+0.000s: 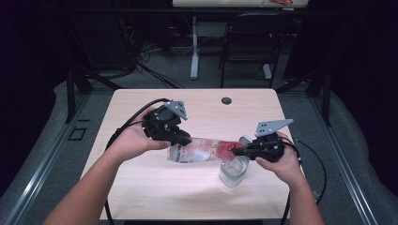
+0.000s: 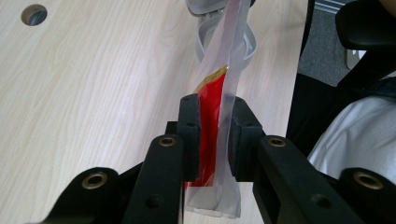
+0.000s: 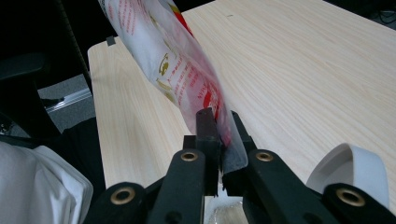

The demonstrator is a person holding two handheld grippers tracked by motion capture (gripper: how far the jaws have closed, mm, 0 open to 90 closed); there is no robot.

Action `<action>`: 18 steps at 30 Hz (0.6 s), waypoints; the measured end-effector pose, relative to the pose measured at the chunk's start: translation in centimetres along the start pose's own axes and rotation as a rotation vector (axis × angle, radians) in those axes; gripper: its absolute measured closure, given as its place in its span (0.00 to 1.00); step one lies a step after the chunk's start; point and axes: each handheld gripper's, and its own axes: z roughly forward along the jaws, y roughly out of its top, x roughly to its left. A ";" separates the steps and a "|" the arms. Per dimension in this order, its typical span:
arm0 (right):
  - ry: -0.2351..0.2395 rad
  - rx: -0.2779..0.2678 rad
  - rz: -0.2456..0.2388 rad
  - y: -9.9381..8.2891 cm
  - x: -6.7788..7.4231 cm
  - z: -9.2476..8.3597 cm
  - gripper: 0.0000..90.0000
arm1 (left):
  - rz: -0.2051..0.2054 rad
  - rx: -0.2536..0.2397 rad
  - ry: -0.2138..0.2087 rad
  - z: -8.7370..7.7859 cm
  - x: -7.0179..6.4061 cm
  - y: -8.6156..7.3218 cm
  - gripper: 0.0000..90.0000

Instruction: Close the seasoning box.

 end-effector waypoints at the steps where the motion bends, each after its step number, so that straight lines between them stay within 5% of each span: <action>1: 0.001 -0.003 0.003 0.0 0.0 0.0 0.98 | 0.000 0.001 -0.001 0.0 0.0 0.1 0.87; 18: -0.003 0.018 0.001 -0.3 0.0 -0.4 0.98 | 0.015 -0.009 -0.003 0.0 -0.1 1.0 0.87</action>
